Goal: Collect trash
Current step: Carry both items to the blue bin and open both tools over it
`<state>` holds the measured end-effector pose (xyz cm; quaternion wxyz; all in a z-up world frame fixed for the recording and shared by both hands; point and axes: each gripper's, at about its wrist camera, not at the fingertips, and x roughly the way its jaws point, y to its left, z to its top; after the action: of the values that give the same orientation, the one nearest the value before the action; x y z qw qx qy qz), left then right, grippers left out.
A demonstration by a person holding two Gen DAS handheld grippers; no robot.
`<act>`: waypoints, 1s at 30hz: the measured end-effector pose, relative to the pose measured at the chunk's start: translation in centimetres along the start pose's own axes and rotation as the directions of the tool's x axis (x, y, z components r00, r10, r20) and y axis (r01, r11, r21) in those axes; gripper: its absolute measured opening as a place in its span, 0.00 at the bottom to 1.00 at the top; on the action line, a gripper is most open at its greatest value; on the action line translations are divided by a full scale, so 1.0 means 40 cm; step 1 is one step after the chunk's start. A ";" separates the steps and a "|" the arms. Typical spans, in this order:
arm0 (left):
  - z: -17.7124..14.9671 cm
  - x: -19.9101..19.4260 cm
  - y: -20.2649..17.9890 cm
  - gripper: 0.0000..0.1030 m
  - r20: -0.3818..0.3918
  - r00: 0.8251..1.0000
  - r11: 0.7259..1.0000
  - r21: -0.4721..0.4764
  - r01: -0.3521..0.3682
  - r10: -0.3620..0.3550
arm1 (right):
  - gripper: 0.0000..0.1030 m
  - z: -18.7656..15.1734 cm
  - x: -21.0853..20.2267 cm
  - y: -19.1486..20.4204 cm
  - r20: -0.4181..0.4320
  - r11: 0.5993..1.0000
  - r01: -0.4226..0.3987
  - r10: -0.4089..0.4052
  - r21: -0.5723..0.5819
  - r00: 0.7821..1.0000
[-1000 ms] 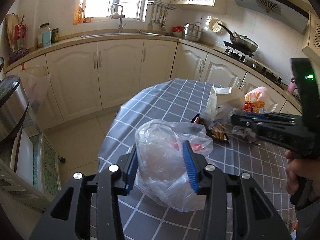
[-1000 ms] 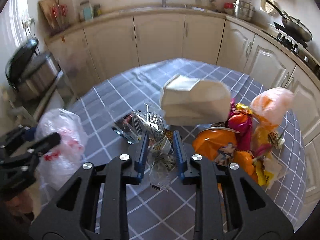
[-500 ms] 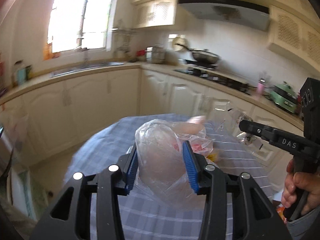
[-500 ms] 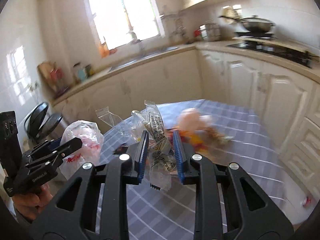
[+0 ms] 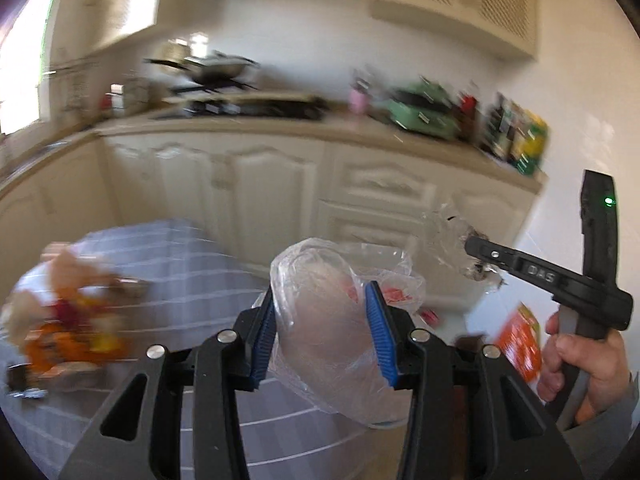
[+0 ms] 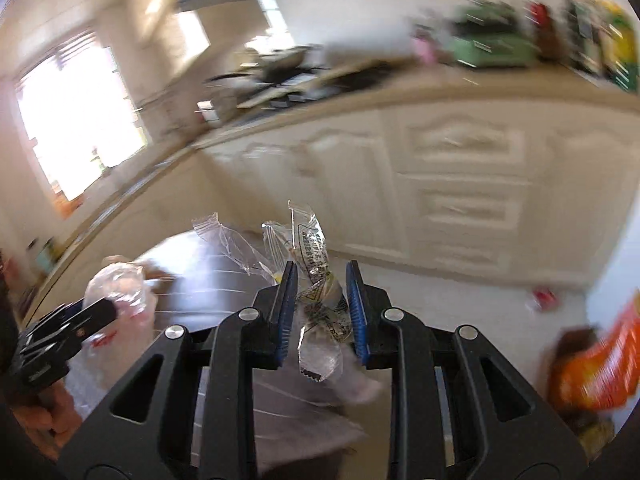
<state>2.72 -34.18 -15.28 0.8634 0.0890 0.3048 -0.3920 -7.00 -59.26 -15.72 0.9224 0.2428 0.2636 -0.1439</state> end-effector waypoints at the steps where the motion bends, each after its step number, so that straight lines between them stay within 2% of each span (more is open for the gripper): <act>1: -0.009 0.032 -0.024 0.41 -0.019 1.000 1.000 0.011 0.016 -0.016 | 0.24 -0.013 0.010 -0.050 -0.017 0.999 0.030 -0.029 0.032 0.999; 5: -0.071 0.216 -0.155 0.41 -0.147 0.987 0.995 0.053 0.079 -0.070 | 0.24 -0.092 0.060 -0.206 -0.094 0.986 0.105 -0.093 0.127 0.991; 7: -0.115 0.319 -0.202 0.41 -0.217 0.974 0.995 0.066 0.076 -0.060 | 0.24 -0.139 0.115 -0.291 -0.153 0.973 0.126 -0.097 0.195 0.983; 10: -0.190 0.468 -0.242 0.41 -0.345 0.932 0.992 0.018 0.123 -0.109 | 0.24 -0.199 0.188 -0.375 -0.224 0.951 0.154 -0.094 0.268 0.970; 12: -0.236 0.553 -0.270 0.41 -0.400 0.911 0.992 0.041 0.123 -0.096 | 0.24 -0.239 0.247 -0.422 -0.277 0.933 0.171 -0.081 0.317 0.957; 15: -0.293 0.659 -0.289 0.41 -0.483 0.870 0.990 0.042 0.132 -0.096 | 0.24 -0.290 0.321 -0.480 -0.334 0.904 0.184 -0.050 0.385 0.941; 18: -0.328 0.749 -0.293 0.42 -0.532 0.844 0.991 0.059 0.123 -0.074 | 0.25 -0.321 0.378 -0.509 -0.369 0.883 0.187 -0.018 0.430 0.929; 21: -0.341 0.798 -0.296 0.44 -0.554 0.829 0.991 0.055 0.125 -0.073 | 0.27 -0.335 0.422 -0.526 -0.387 0.861 0.183 0.017 0.474 0.922; 22: -0.345 0.816 -0.296 0.49 -0.562 0.824 0.990 0.054 0.127 -0.075 | 0.27 -0.341 0.433 -0.530 -0.399 0.852 0.191 0.023 0.488 0.917; 23: -0.348 0.820 -0.293 0.60 -0.566 0.820 0.990 0.050 0.130 -0.079 | 0.38 -0.345 0.439 -0.539 -0.404 0.841 0.207 0.016 0.500 0.915; 24: -0.348 0.827 -0.293 0.66 -0.568 0.819 0.990 0.045 0.133 -0.084 | 0.70 -0.345 0.439 -0.544 -0.398 0.835 0.214 0.006 0.506 0.917; 25: -0.345 0.827 -0.291 0.78 -0.560 0.825 0.991 0.043 0.124 -0.079 | 0.83 -0.344 0.435 -0.550 -0.386 0.830 0.219 -0.004 0.513 0.922; 26: -0.345 0.817 -0.284 0.84 -0.548 0.834 0.993 0.044 0.110 -0.068 | 0.83 -0.342 0.424 -0.553 -0.370 0.824 0.215 -0.007 0.524 0.929; 27: -0.340 0.810 -0.281 0.84 -0.535 0.842 0.994 0.045 0.100 -0.061 | 0.83 -0.342 0.417 -0.554 -0.367 0.822 0.214 -0.006 0.527 0.930; 29: -0.334 0.802 -0.275 0.87 -0.530 0.847 0.995 0.041 0.086 -0.052 | 0.84 -0.342 0.403 -0.556 -0.367 0.822 0.227 -0.024 0.522 0.930; 30: -0.326 0.795 -0.269 0.87 -0.524 0.850 0.997 0.031 0.071 -0.045 | 0.90 -0.342 0.398 -0.559 -0.365 0.824 0.231 -0.031 0.518 0.930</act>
<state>5.00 -56.14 -43.71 0.7334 0.2043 0.5208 -0.3863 -8.44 -73.09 -43.07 0.7405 0.5007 0.3826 -0.2335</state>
